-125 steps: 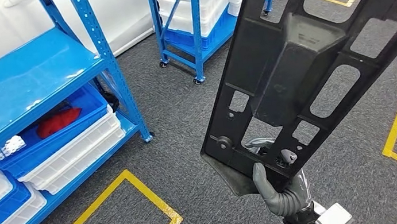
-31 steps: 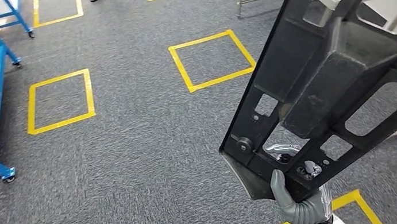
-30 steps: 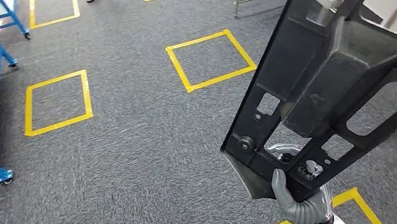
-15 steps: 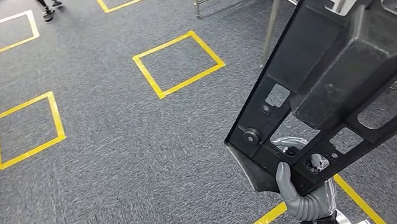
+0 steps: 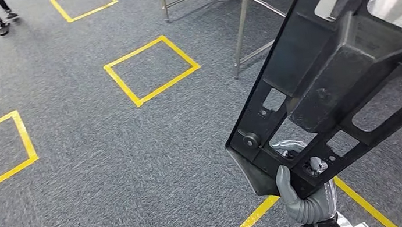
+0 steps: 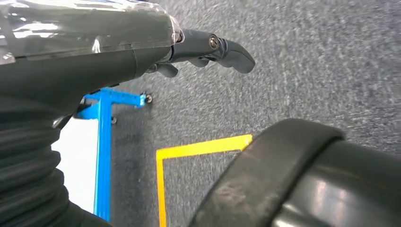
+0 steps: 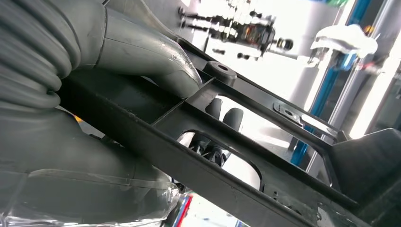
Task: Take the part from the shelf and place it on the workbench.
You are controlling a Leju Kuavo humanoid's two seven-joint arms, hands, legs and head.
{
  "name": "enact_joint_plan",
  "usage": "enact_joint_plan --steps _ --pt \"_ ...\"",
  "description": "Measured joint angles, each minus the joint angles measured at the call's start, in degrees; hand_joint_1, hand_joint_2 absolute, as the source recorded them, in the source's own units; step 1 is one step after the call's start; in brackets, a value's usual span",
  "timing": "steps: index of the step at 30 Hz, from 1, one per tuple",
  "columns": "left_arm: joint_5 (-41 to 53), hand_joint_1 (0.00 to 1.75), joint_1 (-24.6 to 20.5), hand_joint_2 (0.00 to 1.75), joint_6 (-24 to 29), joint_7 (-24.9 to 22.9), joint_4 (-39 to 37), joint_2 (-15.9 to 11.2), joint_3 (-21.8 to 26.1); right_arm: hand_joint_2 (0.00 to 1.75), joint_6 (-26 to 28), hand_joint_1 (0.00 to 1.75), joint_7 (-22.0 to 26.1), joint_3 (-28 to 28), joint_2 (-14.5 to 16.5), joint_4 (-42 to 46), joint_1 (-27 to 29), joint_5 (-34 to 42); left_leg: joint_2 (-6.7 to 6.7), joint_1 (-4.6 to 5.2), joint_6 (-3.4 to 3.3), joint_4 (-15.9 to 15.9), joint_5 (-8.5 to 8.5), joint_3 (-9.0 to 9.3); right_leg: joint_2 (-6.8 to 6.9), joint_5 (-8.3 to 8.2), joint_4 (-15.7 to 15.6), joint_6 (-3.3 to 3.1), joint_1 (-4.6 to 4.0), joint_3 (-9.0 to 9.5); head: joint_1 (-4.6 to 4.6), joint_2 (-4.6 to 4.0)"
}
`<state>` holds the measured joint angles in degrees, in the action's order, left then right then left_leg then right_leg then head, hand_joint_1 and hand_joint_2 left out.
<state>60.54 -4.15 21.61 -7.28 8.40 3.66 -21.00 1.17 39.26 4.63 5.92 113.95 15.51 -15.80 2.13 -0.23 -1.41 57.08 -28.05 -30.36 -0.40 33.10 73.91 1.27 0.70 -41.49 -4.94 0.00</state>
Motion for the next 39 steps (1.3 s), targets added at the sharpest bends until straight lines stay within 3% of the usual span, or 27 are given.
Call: enact_joint_plan --steps 2,3,5,6,8,9,11,13,14,15,16,17,19,21,22,23,24,26,28,30,31,32,34,36,39 --pt "0.00 0.00 -0.30 1.75 0.34 0.72 0.02 0.01 0.00 1.75 0.02 1.75 0.00 0.00 0.00 -0.44 -0.27 0.28 1.24 0.06 0.19 0.01 -0.21 0.21 1.21 -3.25 -5.11 -0.17 0.00 2.78 0.00 0.00" --pt "0.00 0.00 -0.53 1.75 0.56 1.08 0.03 0.01 0.00 1.75 0.01 1.75 0.00 0.00 0.00 -0.62 -0.56 0.39 1.78 0.13 0.35 0.01 -0.34 0.37 2.77 -4.75 -9.10 -0.38 -0.19 4.89 0.00 0.00" --pt "0.00 0.00 -1.00 1.75 1.00 1.58 0.05 0.01 0.01 1.75 -0.03 1.75 0.02 0.00 0.00 -0.93 -1.31 0.56 2.81 0.44 0.85 0.09 -0.68 0.65 5.06 -6.14 -14.40 -1.01 -0.76 7.54 -0.01 0.00" --pt "0.00 0.00 -1.20 1.75 1.19 1.74 0.05 0.00 0.01 1.75 -0.05 1.75 0.03 0.00 0.00 -1.09 -1.59 0.66 3.40 0.56 1.10 0.10 -0.83 0.77 5.33 -6.04 -15.19 -1.28 -1.04 7.79 -0.01 0.00" --pt "0.00 0.00 -1.60 1.75 1.40 1.95 0.07 -0.01 0.01 1.75 -0.06 1.75 0.04 0.00 0.01 -1.42 -1.80 0.85 4.62 0.63 1.65 0.05 -1.13 0.98 3.93 -6.23 -15.48 -1.84 -1.07 7.69 -0.02 0.00" --pt "0.00 0.00 -1.81 1.75 1.45 1.99 0.07 -0.03 0.00 1.75 -0.05 1.75 0.06 0.00 0.01 -1.56 -1.79 0.94 4.28 0.53 1.97 0.39 -1.55 1.01 3.23 -6.38 -15.72 -2.13 -0.94 7.77 -0.02 0.00" --pt "0.00 0.00 -2.06 1.75 1.45 1.75 0.08 -0.08 0.00 1.75 0.04 1.75 0.17 0.00 0.05 -1.75 -1.88 1.12 1.65 0.26 2.54 3.99 -3.91 -0.38 1.98 -6.68 -16.16 -2.78 -0.55 7.97 -0.02 0.00" --pt "0.00 0.00 -1.94 1.75 1.18 1.15 0.07 -0.14 0.00 1.75 0.33 1.75 0.39 0.00 0.11 -1.92 -1.96 1.30 -1.02 0.04 2.86 11.71 -7.56 -3.96 0.68 -6.72 -16.19 -3.14 -0.52 7.97 -0.02 0.00" --pt "0.00 0.00 -1.79 1.75 0.99 0.83 0.07 -0.17 -0.01 1.75 0.54 1.75 0.49 0.00 0.15 -1.99 -1.94 1.36 -1.41 0.00 2.98 15.13 -8.65 -5.70 -0.11 -6.72 -16.16 -3.19 -0.53 7.99 -0.02 0.00" --pt "0.00 0.00 -1.55 1.75 0.79 0.53 0.06 -0.21 -0.01 1.75 0.75 1.75 0.53 0.00 0.17 -2.05 -1.93 1.39 -1.56 -0.01 3.05 16.90 -8.68 -6.72 -0.97 -6.71 -16.12 -3.20 -0.52 8.03 -0.02 0.00" --pt "0.00 0.00 -1.28 1.75 0.64 0.32 0.06 -0.25 -0.02 1.75 0.94 1.75 0.52 0.00 0.20 -2.09 -1.91 1.40 -1.66 -0.06 3.07 16.35 -7.48 -6.69 -1.86 -6.69 -16.03 -3.17 -0.51 8.10 -0.02 0.00" --pt "0.00 0.00 -1.07 1.75 0.53 0.16 0.06 -0.29 -0.02 1.75 1.06 1.75 0.49 0.00 0.25 -2.12 -1.88 1.39 -2.03 -0.15 3.05 13.57 -5.35 -5.64 -2.72 -6.64 -15.90 -3.08 -0.48 8.18 -0.02 0.00" --pt "0.00 0.00 -0.73 1.75 0.42 0.03 0.06 -0.43 -0.02 1.75 1.20 1.75 0.41 0.00 0.40 -2.15 -1.87 1.36 -4.48 -0.47 2.89 5.88 -1.36 -2.61 -4.22 -6.42 -15.38 -2.71 -0.48 8.01 -0.02 0.00" --pt "0.00 0.00 -0.61 1.75 0.41 0.03 0.06 -0.52 -0.02 1.75 1.33 1.75 0.35 0.00 0.51 -2.18 -1.85 1.32 -6.45 -0.60 2.44 1.82 -0.27 -1.11 -5.41 -6.39 -14.93 -2.07 -0.46 7.48 -0.02 0.00" --pt "0.00 0.00 -0.60 1.75 0.44 0.09 0.06 -0.54 -0.02 1.75 1.37 1.75 0.31 0.00 0.51 -2.23 -1.83 1.36 -6.37 -0.53 2.13 1.42 -0.45 -0.95 -5.99 -6.50 -14.88 -1.69 -0.43 7.24 -0.02 0.00" --pt "-0.02 0.00 -0.61 1.75 0.50 0.18 0.06 -0.55 -0.02 1.75 1.38 1.75 0.26 0.00 0.51 -2.32 -1.80 1.42 -5.82 -0.53 1.74 1.28 -0.32 -0.91 -6.52 -6.65 -14.96 -1.30 -0.36 7.05 -0.02 0.00" --pt "-0.05 0.00 -0.62 1.75 0.57 0.27 0.06 -0.58 -0.01 1.75 1.36 1.75 0.20 -0.01 0.50 -2.44 -1.77 1.50 -5.20 -0.55 1.36 1.00 -0.13 -0.81 -6.22 -6.56 -14.82 -0.99 -0.32 6.89 -0.02 0.00" --pt "-0.11 0.00 -0.55 1.75 0.79 0.51 0.06 -0.64 -0.01 1.75 1.18 1.75 0.07 -0.02 0.50 -2.72 -1.93 1.62 -3.89 -0.65 0.62 0.45 0.26 -0.66 -3.69 -4.82 -12.26 -0.41 -0.40 5.61 -0.02 0.00" --pt "-0.13 0.00 -0.42 1.75 0.99 0.79 0.06 -0.67 -0.02 1.75 0.91 1.75 -0.09 -0.02 0.50 -3.04 -2.18 1.64 -2.51 -0.53 0.26 0.33 0.30 -0.70 -0.84 -1.27 -5.51 0.08 -0.30 2.43 -0.02 0.00" --pt "-0.13 0.00 -0.31 1.75 1.12 1.14 0.06 -0.68 -0.02 1.75 0.73 1.75 -0.39 -0.02 0.50 -3.39 -2.26 1.64 -1.03 -0.44 0.20 0.35 0.17 -0.69 -0.11 0.45 0.04 0.45 -0.02 -0.22 -0.01 0.00" --pt "-0.13 0.00 -0.32 1.75 1.17 1.32 0.06 -0.68 -0.02 1.75 0.65 1.75 -0.57 -0.02 0.50 -3.50 -2.25 1.64 -0.36 -0.42 0.24 0.37 0.07 -0.64 0.07 -0.23 -0.01 0.55 0.08 -0.18 -0.01 0.00" --pt "-0.13 0.00 -0.36 1.75 1.25 1.46 0.06 -0.66 -0.02 1.75 0.49 1.75 -0.78 -0.02 0.50 -3.57 -2.25 1.64 0.29 -0.42 0.34 0.37 -0.05 -0.51 0.45 -1.85 -2.35 0.57 0.14 1.06 -0.01 0.00" --pt "-0.13 0.00 -0.43 1.75 1.43 1.70 0.07 -0.61 -0.02 1.75 -0.07 1.75 -1.14 -0.02 0.50 -3.60 -2.30 1.57 1.41 -0.25 0.77 0.41 -0.40 -0.10 2.75 -5.20 -10.19 0.27 -0.15 5.22 -0.01 0.00" --pt "-0.13 0.00 -0.41 1.75 1.60 1.92 0.07 -0.61 -0.01 1.75 -0.65 1.75 -1.39 -0.02 0.50 -3.57 -2.37 1.34 2.41 0.04 1.33 0.46 -0.78 0.25 4.36 -6.33 -14.80 -0.42 -0.66 7.50 -0.02 0.00" --pt "-0.13 0.00 -0.36 1.75 1.60 2.08 0.07 -0.61 -0.01 1.75 -1.19 1.75 -1.54 -0.02 0.46 -3.42 -2.02 0.67 3.57 0.09 2.18 0.46 -1.32 0.78 2.90 -6.26 -15.42 -1.42 -0.78 7.56 -0.02 0.00"
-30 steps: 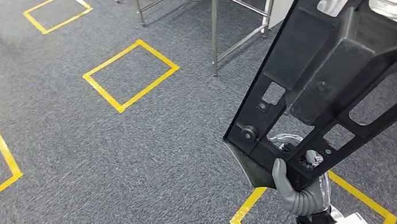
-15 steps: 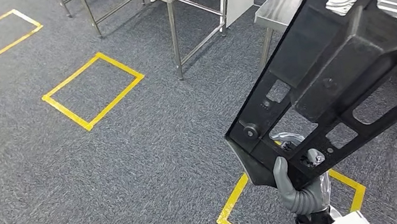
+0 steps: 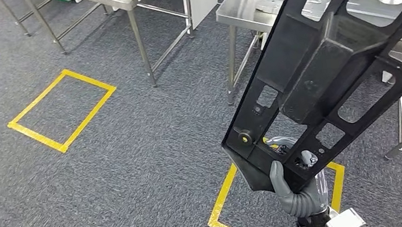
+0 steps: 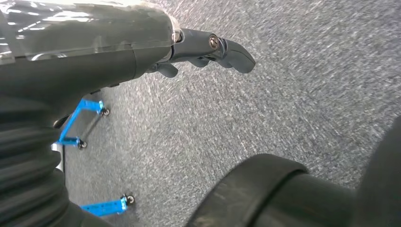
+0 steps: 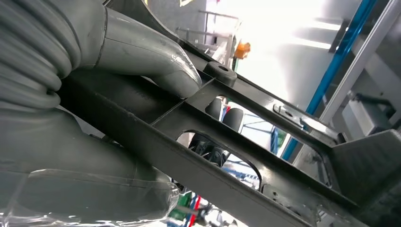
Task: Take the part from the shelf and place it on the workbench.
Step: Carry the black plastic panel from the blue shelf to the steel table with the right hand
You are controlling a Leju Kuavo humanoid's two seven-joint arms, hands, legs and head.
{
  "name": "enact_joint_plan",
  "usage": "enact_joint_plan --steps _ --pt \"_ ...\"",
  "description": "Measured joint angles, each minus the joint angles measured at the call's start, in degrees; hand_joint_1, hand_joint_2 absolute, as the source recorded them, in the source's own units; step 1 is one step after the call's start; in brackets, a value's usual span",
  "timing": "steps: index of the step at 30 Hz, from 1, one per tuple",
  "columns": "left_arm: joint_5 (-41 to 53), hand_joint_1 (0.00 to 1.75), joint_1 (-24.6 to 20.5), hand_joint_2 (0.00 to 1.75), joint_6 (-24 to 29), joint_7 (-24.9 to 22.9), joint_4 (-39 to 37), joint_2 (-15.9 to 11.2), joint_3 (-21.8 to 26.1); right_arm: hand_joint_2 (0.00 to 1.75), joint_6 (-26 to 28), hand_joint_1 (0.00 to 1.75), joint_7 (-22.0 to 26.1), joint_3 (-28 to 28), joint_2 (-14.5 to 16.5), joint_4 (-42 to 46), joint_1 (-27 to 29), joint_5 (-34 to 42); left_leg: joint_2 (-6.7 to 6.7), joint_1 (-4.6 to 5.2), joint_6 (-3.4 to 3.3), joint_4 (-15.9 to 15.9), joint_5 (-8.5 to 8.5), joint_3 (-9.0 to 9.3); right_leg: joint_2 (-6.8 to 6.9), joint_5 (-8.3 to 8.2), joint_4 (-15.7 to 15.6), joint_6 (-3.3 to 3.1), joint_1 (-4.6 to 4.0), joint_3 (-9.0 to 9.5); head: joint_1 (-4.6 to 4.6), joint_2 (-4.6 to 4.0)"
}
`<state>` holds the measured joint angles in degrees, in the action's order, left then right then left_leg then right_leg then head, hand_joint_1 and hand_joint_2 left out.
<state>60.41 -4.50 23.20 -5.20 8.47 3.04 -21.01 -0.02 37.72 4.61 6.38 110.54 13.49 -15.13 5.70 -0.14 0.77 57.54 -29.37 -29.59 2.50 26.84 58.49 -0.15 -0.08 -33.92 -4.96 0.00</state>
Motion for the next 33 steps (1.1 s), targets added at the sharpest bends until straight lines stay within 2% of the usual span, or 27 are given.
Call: enact_joint_plan --steps 2,4,5,6,7,8,9,10,11,13,15,16,17,19,20,21,22,23,24,26,27,28,30,31,33 --pt "0.00 0.00 0.13 1.75 -0.24 -0.07 0.01 -0.02 0.00 1.75 -0.09 1.75 -0.05 0.00 -0.02 0.30 0.28 -0.45 -1.84 -0.21 0.55 2.31 -1.82 -0.71 -1.16 -0.23 -0.46 -0.71 0.30 0.30 0.00 0.00" --pt "0.00 0.00 0.40 1.75 -0.73 -0.37 0.01 -0.03 0.00 1.75 -0.11 1.75 -0.10 0.00 -0.03 0.46 0.40 -0.87 -4.42 -0.37 0.78 8.92 -5.35 -3.77 -2.28 -0.32 -0.59 -1.20 0.38 0.43 0.00 0.00" --pt "0.00 0.00 0.55 1.75 -1.07 -0.58 0.00 -0.03 0.00 1.75 -0.11 1.75 -0.19 0.00 -0.03 0.47 0.47 -1.08 -4.91 -0.39 0.83 12.73 -6.84 -5.68 -2.95 -0.32 -0.56 -1.34 0.35 0.42 0.00 0.00" --pt "0.00 0.00 0.73 1.75 -1.39 -0.77 -0.01 -0.02 0.00 1.75 -0.11 1.75 -0.34 0.00 -0.04 0.47 0.58 -1.28 -5.09 -0.41 0.86 15.38 -7.41 -7.09 -3.72 -0.31 -0.51 -1.38 0.31 0.45 0.00 0.00" --pt "0.00 0.00 0.90 1.75 -1.72 -0.91 -0.01 -0.01 -0.01 1.75 -0.11 1.75 -0.57 0.00 -0.04 0.50 0.69 -1.45 -5.17 -0.43 0.85 16.07 -6.83 -7.65 -4.55 -0.30 -0.43 -1.39 0.29 0.48 0.00 0.00" --pt "0.00 0.00 1.02 1.75 -2.00 -0.99 -0.01 0.00 -0.01 1.75 -0.12 1.75 -0.84 0.00 -0.04 0.57 0.80 -1.60 -5.30 -0.48 0.79 14.53 -5.20 -7.20 -5.38 -0.27 -0.33 -1.35 0.30 0.51 0.00 0.00" --pt "0.00 0.00 1.11 1.75 -2.21 -1.03 -0.01 0.02 -0.01 1.75 -0.14 1.75 -1.12 0.00 -0.04 0.70 0.88 -1.74 -5.80 -0.53 0.66 11.23 -2.94 -5.91 -6.17 -0.22 -0.18 -1.28 0.31 0.53 0.00 0.00" --pt "0.00 0.00 1.15 1.75 -2.36 -1.04 -0.01 0.04 -0.01 1.75 -0.15 1.75 -1.36 0.00 -0.04 0.88 0.94 -1.90 -7.16 -0.62 0.45 7.43 -1.04 -4.38 -6.86 -0.15 0.01 -1.14 0.34 0.46 0.00 0.00" --pt "0.00 0.00 1.16 1.75 -2.47 -1.07 -0.01 0.07 -0.01 1.75 -0.18 1.75 -1.57 0.00 -0.05 1.09 0.98 -2.07 -8.51 -0.71 0.24 4.23 0.22 -3.11 -7.54 -0.07 0.26 -0.89 0.33 0.29 0.00 0.00" --pt "0.00 0.00 1.14 1.75 -2.61 -1.09 0.01 0.22 -0.02 1.75 -0.29 1.75 -1.92 0.00 -0.07 1.57 1.08 -2.45 -10.22 -0.62 -0.25 1.30 0.84 -1.97 -8.74 -0.13 0.52 -0.14 0.50 -0.15 0.01 0.00" --pt "0.01 0.00 1.05 1.75 -2.69 -1.01 0.01 0.52 -0.06 1.75 -0.43 1.75 -2.22 0.00 -0.11 2.09 1.42 -2.93 -9.13 -0.57 -0.88 0.81 1.11 -1.76 -9.82 -0.34 0.45 0.69 0.73 -0.43 0.01 0.00" --pt "0.01 0.00 0.99 1.75 -2.70 -0.95 0.01 0.68 -0.10 1.75 -0.47 1.75 -2.35 0.00 -0.16 2.35 1.64 -3.16 -8.46 -0.64 -1.29 0.49 1.34 -1.61 -9.24 -0.08 0.81 1.02 0.72 -0.64 0.01 0.00" --pt "0.01 0.00 0.98 1.75 -2.69 -0.83 0.02 0.89 -0.16 1.75 -0.49 1.75 -2.48 0.00 -0.26 2.58 1.80 -3.37 -7.75 -0.75 -1.66 0.14 1.55 -1.51 -7.98 0.78 2.02 1.27 0.63 -1.26 0.01 0.00" --pt "0.02 0.00 1.02 1.75 -2.62 -0.52 0.03 1.25 -0.26 1.75 -0.50 1.75 -2.73 0.00 -0.47 2.85 2.01 -3.64 -6.33 -0.74 -2.13 -0.21 1.73 -1.44 -4.55 4.06 7.68 1.72 0.54 -3.98 0.01 0.00" --pt "0.02 0.00 1.09 1.75 -2.59 -0.37 0.03 1.38 -0.30 1.75 -0.50 1.75 -2.82 0.00 -0.57 2.88 2.13 -3.75 -5.57 -0.70 -2.23 -0.20 1.68 -1.47 -3.66 5.74 11.33 1.93 0.63 -5.76 0.01 0.00" --pt "0.02 0.00 1.16 1.75 -2.57 -0.26 0.03 1.45 -0.32 1.75 -0.50 1.75 -2.90 0.00 -0.66 2.88 2.33 -3.84 -4.83 -0.67 -2.25 -0.18 1.61 -1.47 -3.24 6.70 14.20 2.14 0.77 -7.12 0.01 0.00" --pt "0.02 0.00 1.20 1.75 -2.55 -0.15 0.03 1.48 -0.33 1.75 -0.49 1.75 -2.94 0.00 -0.74 2.89 2.56 -3.90 -4.08 -0.66 -2.22 -0.15 1.51 -1.45 -2.98 6.61 15.30 2.29 0.93 -7.61 0.01 0.00" --pt "0.02 0.00 1.20 1.75 -2.49 -0.01 0.03 1.52 -0.33 1.75 -0.49 1.75 -2.98 0.00 -0.83 2.94 2.76 -3.94 -3.38 -0.66 -2.14 -0.12 1.40 -1.40 -2.69 5.51 14.25 2.40 1.08 -7.02 0.01 0.00" --pt "0.02 0.00 1.16 1.75 -2.39 0.16 0.03 1.59 -0.34 1.75 -0.47 1.75 -3.01 0.00 -0.92 3.06 2.93 -3.99 -2.75 -0.66 -1.98 -0.08 1.26 -1.27 -2.06 3.67 11.12 2.41 1.17 -5.30 0.02 0.00" --pt "0.06 0.00 1.12 1.75 -2.15 0.44 0.03 1.73 -0.34 1.75 -0.46 1.75 -3.03 0.00 -1.10 3.40 3.12 -4.09 -1.68 -0.47 -1.50 0.00 0.89 -0.89 0.56 0.74 3.41 2.08 0.91 -1.15 0.02 0.00" --pt "0.09 0.00 1.12 1.75 -2.07 0.48 0.03 1.77 -0.34 1.75 -0.44 1.75 -3.02 0.00 -1.18 3.59 3.19 -4.16 -1.21 -0.33 -1.21 0.02 0.71 -0.70 1.47 0.13 1.01 1.75 0.66 0.10 0.01 0.00" --pt "0.12 0.00 1.14 1.75 -2.03 0.43 0.03 1.77 -0.34 1.75 -0.38 1.75 -3.00 0.00 -1.28 3.71 3.26 -4.23 -0.71 -0.20 -0.91 0.03 0.55 -0.53 1.86 0.11 -0.01 1.43 0.41 0.56 0.01 0.00" --pt "0.15 0.00 1.08 1.75 -2.12 0.19 0.03 1.76 -0.34 1.75 -0.16 1.75 -2.97 0.00 -1.48 3.84 3.57 -4.37 0.32 -0.09 -0.33 -0.09 0.29 -0.19 0.60 0.04 -0.18 0.74 0.34 0.46 0.00 0.00" --pt "0.16 0.00 1.01 1.75 -2.21 0.02 0.03 1.75 -0.34 1.75 -0.05 1.75 -2.96 0.00 -1.57 3.90 3.75 -4.42 0.04 -0.16 -0.03 0.15 -0.07 -0.10 -0.02 -0.07 -0.39 0.39 0.48 0.54 0.00 0.00" --pt "0.17 0.00 0.94 1.75 -2.48 -0.31 0.03 1.70 -0.34 1.75 0.06 1.75 -2.93 0.03 -1.66 4.05 3.88 -4.45 -2.13 -0.31 0.38 3.39 -2.39 -1.28 -1.16 -0.33 -0.85 -0.35 0.81 0.79 0.00 0.00"
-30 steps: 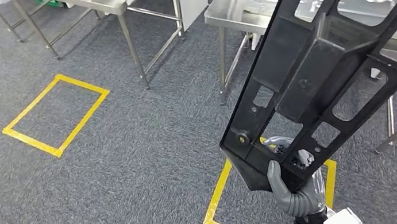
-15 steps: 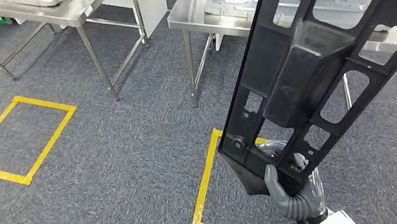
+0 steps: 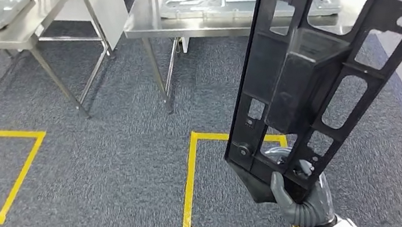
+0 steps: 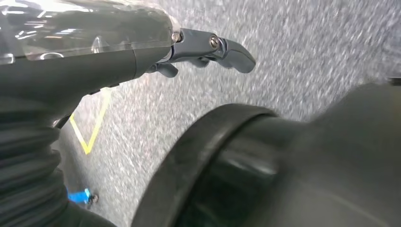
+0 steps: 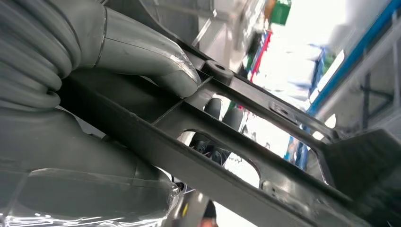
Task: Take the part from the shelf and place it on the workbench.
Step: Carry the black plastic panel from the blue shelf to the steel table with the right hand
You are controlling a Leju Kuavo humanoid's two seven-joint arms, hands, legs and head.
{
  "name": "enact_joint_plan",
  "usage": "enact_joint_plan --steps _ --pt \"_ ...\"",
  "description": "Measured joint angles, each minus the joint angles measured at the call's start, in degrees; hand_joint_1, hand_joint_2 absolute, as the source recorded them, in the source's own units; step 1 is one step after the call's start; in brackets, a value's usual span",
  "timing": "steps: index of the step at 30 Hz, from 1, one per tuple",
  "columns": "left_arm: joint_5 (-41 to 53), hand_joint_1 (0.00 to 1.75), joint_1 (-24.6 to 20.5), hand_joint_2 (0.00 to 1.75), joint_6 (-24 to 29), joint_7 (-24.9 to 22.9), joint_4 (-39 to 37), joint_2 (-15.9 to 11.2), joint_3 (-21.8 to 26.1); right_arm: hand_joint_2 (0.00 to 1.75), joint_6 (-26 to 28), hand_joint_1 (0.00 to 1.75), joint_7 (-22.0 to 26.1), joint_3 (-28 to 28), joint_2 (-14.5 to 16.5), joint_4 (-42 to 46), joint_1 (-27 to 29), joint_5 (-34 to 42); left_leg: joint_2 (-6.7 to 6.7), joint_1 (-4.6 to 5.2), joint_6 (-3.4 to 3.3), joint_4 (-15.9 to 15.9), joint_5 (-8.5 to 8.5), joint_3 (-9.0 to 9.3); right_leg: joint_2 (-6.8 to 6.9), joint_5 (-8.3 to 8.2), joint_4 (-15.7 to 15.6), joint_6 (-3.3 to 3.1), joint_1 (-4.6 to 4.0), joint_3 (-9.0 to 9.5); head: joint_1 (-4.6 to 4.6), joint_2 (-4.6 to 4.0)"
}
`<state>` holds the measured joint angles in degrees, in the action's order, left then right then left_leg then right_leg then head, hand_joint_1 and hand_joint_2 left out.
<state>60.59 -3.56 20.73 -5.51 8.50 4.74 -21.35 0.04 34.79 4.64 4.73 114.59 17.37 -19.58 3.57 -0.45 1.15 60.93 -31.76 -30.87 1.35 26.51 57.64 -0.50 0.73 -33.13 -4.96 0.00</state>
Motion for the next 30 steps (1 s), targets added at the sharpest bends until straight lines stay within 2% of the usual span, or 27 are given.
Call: enact_joint_plan --steps 1,2,3,4,5,6,8,9,10,12,13,15,17,18,19,20,21,23,24,25,27,28,30 --pt "0.01 0.00 0.04 1.75 -0.15 -0.19 0.00 -0.04 0.00 1.75 0.04 1.75 0.01 0.02 -0.02 0.05 0.00 0.00 -1.48 -0.11 0.10 3.42 -1.87 -1.50 -0.57 -0.02 -0.06 -0.25 0.00 0.02 0.00 0.00" --pt "0.00 0.00 0.13 1.75 -0.32 -0.38 0.00 -0.06 0.00 1.75 0.08 1.75 0.01 0.04 -0.04 0.08 -0.03 0.01 -2.35 -0.12 0.14 7.45 -3.75 -3.42 -1.21 -0.02 -0.05 -0.43 -0.04 0.00 0.00 0.00" --pt "-0.06 0.00 0.23 1.75 -0.46 -0.54 0.00 -0.08 0.00 1.75 0.10 1.75 0.01 0.06 -0.07 0.08 -0.02 0.01 -2.78 -0.13 0.20 10.94 -4.95 -5.16 -1.96 0.00 -0.02 -0.53 -0.08 0.01 0.00 0.00" --pt "-0.09 0.00 0.31 1.75 -0.53 -0.66 0.00 -0.09 0.00 1.75 0.13 1.75 0.01 0.06 -0.11 0.08 0.01 0.02 -2.96 -0.15 0.23 12.81 -5.08 -6.21 -2.74 0.01 0.01 -0.55 -0.11 0.04 0.00 0.00" --pt "-0.12 0.00 0.33 1.75 -0.58 -0.74 0.00 -0.09 0.00 1.75 0.14 1.75 0.01 0.06 -0.16 0.08 0.03 0.02 -3.04 -0.18 0.21 12.52 -4.04 -6.27 -3.54 0.03 0.08 -0.53 -0.12 0.10 0.00 0.00" --pt "-0.14 0.00 0.32 1.75 -0.59 -0.78 0.00 -0.09 0.00 1.75 0.14 1.75 0.01 0.06 -0.22 0.08 0.03 0.03 -3.28 -0.23 0.12 10.01 -2.05 -5.31 -4.34 0.07 0.17 -0.47 -0.12 0.19 0.00 0.00" --pt "-0.11 0.00 0.33 1.75 -0.46 -0.79 0.00 -0.10 0.01 1.75 0.13 1.75 0.01 0.06 -0.31 0.08 -0.04 0.11 -5.51 -0.38 -0.24 2.35 1.96 -2.19 -5.76 0.26 0.60 -0.13 -0.16 0.14 0.00 0.00" --pt "-0.11 0.00 0.35 1.75 -0.33 -0.74 0.00 -0.11 0.01 1.75 0.10 1.75 0.02 0.06 -0.34 0.08 -0.12 0.17 -6.68 -0.42 -0.42 -0.44 2.99 -1.06 -6.47 0.30 0.83 0.17 -0.14 -0.04 0.00 0.00" --pt "-0.12 0.00 0.34 1.75 -0.20 -0.66 0.00 -0.12 0.02 1.75 0.07 1.75 0.04 0.06 -0.37 0.08 -0.20 0.23 -7.53 -0.37 -0.64 -1.94 3.29 -0.50 -7.05 0.30 0.99 0.53 -0.09 -0.28 0.00 0.00" --pt "-0.14 0.00 0.25 1.75 0.04 -0.37 0.01 -0.05 0.02 1.75 -0.02 1.75 0.26 0.06 -0.46 0.08 -0.31 0.31 -7.06 -0.26 -1.18 -2.41 3.24 -0.33 -8.22 0.03 0.87 1.39 0.04 -0.63 0.00 0.00" --pt "-0.15 0.00 0.19 1.75 0.13 -0.20 0.03 0.02 0.03 1.75 -0.04 1.75 0.52 0.06 -0.59 0.08 -0.32 0.29 -6.47 -0.33 -1.56 -2.72 3.44 -0.21 -8.16 0.04 0.92 1.76 0.06 -0.73 0.01 0.00" --pt "-0.12 0.00 0.14 1.75 0.33 0.16 0.08 0.22 0.04 1.75 0.02 1.75 1.17 0.08 -0.95 0.07 -0.57 -0.27 -5.35 -0.59 -2.29 -3.43 3.90 0.01 -5.83 1.57 3.16 2.36 -0.09 -1.88 0.02 0.00" --pt "-0.03 0.00 0.22 1.75 0.49 0.46 0.09 0.33 0.07 1.75 0.17 1.75 1.51 0.22 -1.32 -0.05 -1.07 -1.51 -4.30 -0.53 -2.64 -3.65 4.01 0.04 -2.75 5.02 9.55 2.83 -0.03 -4.93 0.01 0.00" --pt "0.01 0.00 0.28 1.75 0.52 0.58 0.09 0.34 0.09 1.75 0.31 1.75 1.49 0.34 -1.50 -0.17 -1.26 -2.23 -3.82 -0.47 -2.67 -3.64 3.98 0.02 -2.13 6.41 13.03 3.04 0.11 -6.59 0.01 0.00" --pt "0.01 0.00 0.32 1.75 0.54 0.68 0.09 0.33 0.11 1.75 0.56 1.75 1.37 0.49 -1.68 -0.34 -1.35 -2.96 -3.44 -0.44 -2.69 -3.63 3.94 0.03 -1.82 6.91 15.26 3.22 0.26 -7.64 0.01 0.00" --pt "0.01 0.00 0.31 1.75 0.54 0.79 0.09 0.34 0.14 1.75 0.82 1.75 1.22 0.64 -1.87 -0.53 -1.42 -3.60 -3.18 -0.43 -2.66 -3.62 3.89 0.06 -1.67 6.33 15.43 3.34 0.40 -7.66 0.01 0.00" --pt "0.02 0.00 0.29 1.75 0.54 0.89 0.09 0.35 0.16 1.75 1.06 1.75 1.07 0.79 -2.05 -0.71 -1.47 -4.13 -3.02 -0.43 -2.59 -3.60 3.84 0.13 -1.54 4.79 13.34 3.36 0.51 -6.51 0.02 0.00" --pt "0.04 0.00 0.24 1.75 0.52 1.00 0.09 0.39 0.19 1.75 1.37 1.75 0.90 1.02 -2.31 -0.92 -1.67 -4.75 -2.91 -0.36 -2.29 -3.56 3.65 0.36 -1.06 1.39 5.54 3.05 0.52 -2.30 0.02 0.00" --pt "0.04 0.00 0.22 1.75 0.49 1.02 0.09 0.39 0.21 1.75 1.53 1.75 0.88 1.13 -2.39 -0.98 -1.80 -4.93 -2.91 -0.26 -2.05 -3.51 3.55 0.42 -0.85 0.45 2.43 2.72 0.37 -0.69 0.02 0.00" --pt "0.04 0.00 0.21 1.75 0.45 1.03 0.09 0.39 0.23 1.75 1.72 1.75 0.87 1.23 -2.48 -1.02 -1.92 -5.06 -2.90 -0.18 -1.76 -3.48 3.47 0.45 -0.71 0.16 0.70 2.38 0.19 0.18 0.01 0.00" --pt "0.04 0.00 0.18 1.75 0.33 1.01 0.09 0.40 0.29 1.75 2.03 1.75 0.86 1.51 -2.67 -1.08 -2.07 -5.22 -2.84 -0.12 -1.06 -3.54 3.41 0.50 -0.82 0.27 0.23 1.66 -0.13 0.23 0.00 0.00" --pt "0.04 0.00 0.17 1.75 0.27 0.99 0.09 0.39 0.33 1.75 2.09 1.75 0.86 1.65 -2.74 -1.08 -2.09 -5.28 -2.82 -0.19 -0.71 -3.49 3.28 0.54 -0.87 0.20 0.08 1.31 -0.02 0.30 0.00 0.00" --pt "0.05 0.00 0.13 1.75 0.22 0.95 0.09 0.37 0.39 1.75 2.14 1.75 0.85 1.92 -2.80 -1.09 -2.21 -5.43 -2.90 -0.23 -0.16 -1.51 1.85 -0.18 -0.96 -0.01 -0.47 0.54 0.24 0.62 0.00 0.00"
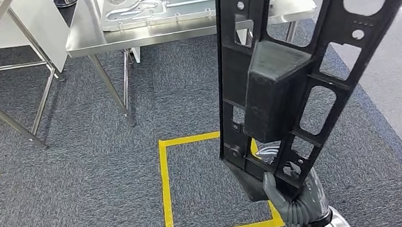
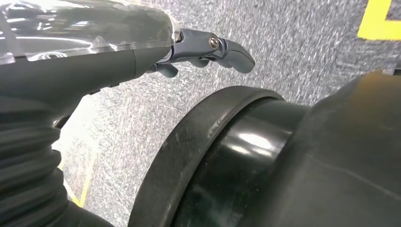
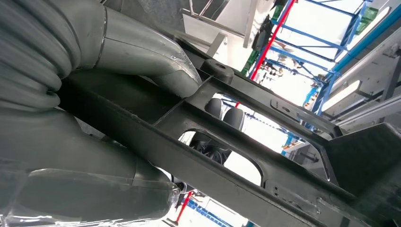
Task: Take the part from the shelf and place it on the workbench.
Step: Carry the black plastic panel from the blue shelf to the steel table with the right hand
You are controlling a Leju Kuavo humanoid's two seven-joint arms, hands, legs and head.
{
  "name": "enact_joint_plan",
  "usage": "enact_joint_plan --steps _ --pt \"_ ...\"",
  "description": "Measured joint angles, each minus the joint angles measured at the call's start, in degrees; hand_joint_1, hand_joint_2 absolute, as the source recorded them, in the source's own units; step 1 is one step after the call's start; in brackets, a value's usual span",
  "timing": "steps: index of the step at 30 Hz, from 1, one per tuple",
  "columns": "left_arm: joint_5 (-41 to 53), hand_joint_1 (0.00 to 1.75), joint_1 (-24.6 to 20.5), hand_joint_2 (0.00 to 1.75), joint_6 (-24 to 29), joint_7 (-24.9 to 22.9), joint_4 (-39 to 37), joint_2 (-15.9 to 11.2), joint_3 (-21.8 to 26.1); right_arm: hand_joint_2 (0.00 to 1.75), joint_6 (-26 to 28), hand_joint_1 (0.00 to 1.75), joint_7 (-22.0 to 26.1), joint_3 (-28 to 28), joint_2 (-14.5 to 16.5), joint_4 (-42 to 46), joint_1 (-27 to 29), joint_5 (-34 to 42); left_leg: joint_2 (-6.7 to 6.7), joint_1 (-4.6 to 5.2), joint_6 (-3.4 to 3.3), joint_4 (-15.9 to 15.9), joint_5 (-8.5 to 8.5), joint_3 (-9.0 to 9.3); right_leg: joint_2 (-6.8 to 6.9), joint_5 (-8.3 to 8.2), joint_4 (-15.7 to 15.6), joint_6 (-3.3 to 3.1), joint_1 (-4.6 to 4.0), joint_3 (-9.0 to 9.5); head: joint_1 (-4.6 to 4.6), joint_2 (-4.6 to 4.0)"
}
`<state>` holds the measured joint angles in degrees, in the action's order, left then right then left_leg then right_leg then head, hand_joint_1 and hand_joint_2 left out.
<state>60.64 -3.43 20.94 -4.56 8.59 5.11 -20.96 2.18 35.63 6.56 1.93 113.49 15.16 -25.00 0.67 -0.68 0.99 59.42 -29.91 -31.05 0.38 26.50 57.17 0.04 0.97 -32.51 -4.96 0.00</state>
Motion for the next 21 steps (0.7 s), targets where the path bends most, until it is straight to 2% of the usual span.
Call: enact_joint_plan --steps 1,3,4,5,6,8,9,10,13,15,16,18,19,20,21 --pt "0.00 0.00 0.01 1.75 -0.01 -0.02 0.00 -0.02 0.03 1.75 0.07 1.75 -0.03 0.15 -0.01 -0.03 -0.06 -0.11 -0.08 -0.04 0.17 2.71 -1.56 -1.21 -0.01 -0.06 -0.21 -0.32 0.11 0.16 0.00 0.00" --pt "-0.01 0.00 0.10 1.75 -0.04 0.01 0.00 -0.05 0.07 1.75 0.41 1.75 -0.17 0.48 -0.04 -0.23 -0.13 -0.47 -0.16 -0.03 0.42 10.35 -5.02 -4.93 -0.10 0.04 -0.24 -0.75 -0.06 0.20 0.00 0.00" --pt "-0.01 0.00 0.15 1.75 -0.06 0.04 0.00 -0.07 0.09 1.75 0.63 1.75 -0.27 0.63 -0.07 -0.39 -0.12 -0.63 -0.16 -0.03 0.51 13.25 -5.82 -6.44 -0.21 0.09 -0.21 -0.80 -0.14 0.23 0.00 0.00" --pt "-0.01 0.00 0.19 1.75 -0.08 0.09 0.00 -0.07 0.10 1.75 0.80 1.75 -0.38 0.76 -0.13 -0.57 -0.12 -0.76 -0.16 -0.03 0.53 14.27 -5.52 -7.11 -0.34 0.15 -0.17 -0.82 -0.19 0.28 0.00 0.00" --pt "-0.01 0.00 0.21 1.75 -0.09 0.13 0.00 -0.07 0.11 1.75 0.91 1.75 -0.49 0.87 -0.20 -0.73 -0.12 -0.81 -0.16 -0.03 0.50 12.97 -4.10 -6.67 -0.51 0.23 -0.10 -0.77 -0.21 0.37 0.00 0.00" --pt "-0.01 0.00 0.21 1.75 -0.10 0.19 0.00 -0.09 0.13 1.75 0.98 1.75 -0.61 1.05 -0.34 -0.92 -0.13 -0.83 -0.31 -0.03 0.19 5.70 -0.04 -3.53 -0.82 0.49 0.17 -0.48 -0.23 0.54 0.00 0.00" --pt "-0.01 0.00 0.21 1.75 -0.11 0.23 0.00 -0.10 0.13 1.75 1.03 1.75 -0.63 1.13 -0.41 -0.97 -0.15 -0.83 -0.45 0.01 -0.07 2.20 1.31 -1.99 -0.97 0.67 0.42 -0.22 -0.34 0.52 0.01 0.00" --pt "-0.01 0.00 0.21 1.75 -0.11 0.29 0.00 -0.10 0.14 1.75 1.13 1.75 -0.64 1.20 -0.46 -0.99 -0.17 -0.83 -0.59 0.06 -0.36 -0.07 1.97 -1.01 -1.07 0.79 0.61 0.06 -0.42 0.45 0.01 0.00" --pt "-0.01 0.00 0.19 1.75 -0.08 0.52 0.00 -0.09 0.15 1.75 1.69 1.75 -0.64 1.28 -0.62 -1.12 -0.21 -0.83 -0.71 0.24 -1.43 -1.32 2.06 -0.60 -1.17 0.90 0.74 1.10 -0.45 0.28 0.01 0.00" --pt "-0.01 0.00 0.10 1.75 -0.03 0.61 0.00 -0.06 0.15 1.75 2.02 1.75 -0.63 1.30 -0.76 -1.19 -0.27 -0.83 -0.66 0.14 -2.15 -1.70 2.29 -0.40 -1.00 1.99 2.29 1.76 -0.24 -0.29 0.02 0.00" --pt "-0.01 0.00 0.07 1.75 -0.02 0.62 0.00 -0.04 0.15 1.75 2.10 1.75 -0.63 1.30 -0.82 -1.21 -0.33 -0.83 -0.60 0.05 -2.44 -1.86 2.36 -0.30 -0.89 3.33 4.59 2.02 -0.16 -1.34 0.01 0.00" --pt "-0.01 0.00 0.07 1.75 -0.01 0.61 -0.01 -0.03 0.15 1.75 2.24 1.75 -0.63 1.32 -0.86 -1.28 -0.42 -0.83 -0.48 0.10 -2.75 -1.86 2.26 -0.28 -0.76 6.65 11.85 2.35 -0.08 -5.00 0.01 0.00" --pt "-0.01 0.00 0.09 1.75 -0.03 0.59 -0.01 -0.03 0.16 1.75 2.31 1.75 -0.64 1.33 -0.87 -1.34 -0.43 -0.83 -0.45 0.12 -2.79 -1.85 2.19 -0.25 -0.74 7.56 15.03 2.46 -0.05 -6.74 0.00 0.00" --pt "-0.01 0.00 0.10 1.75 -0.04 0.57 -0.01 -0.03 0.17 1.75 2.39 1.75 -0.64 1.35 -0.87 -1.39 -0.44 -0.83 -0.44 0.14 -2.79 -1.84 2.09 -0.17 -0.72 7.42 16.53 2.52 -0.04 -7.71 0.00 0.00" --pt "-0.01 0.00 0.11 1.75 -0.06 0.54 0.00 -0.03 0.19 1.75 2.47 1.75 -0.64 1.38 -0.88 -1.44 -0.46 -0.83 -0.46 0.14 -2.74 -1.83 1.97 0.00 -0.69 6.17 15.90 2.49 -0.03 -7.64 0.00 0.00"
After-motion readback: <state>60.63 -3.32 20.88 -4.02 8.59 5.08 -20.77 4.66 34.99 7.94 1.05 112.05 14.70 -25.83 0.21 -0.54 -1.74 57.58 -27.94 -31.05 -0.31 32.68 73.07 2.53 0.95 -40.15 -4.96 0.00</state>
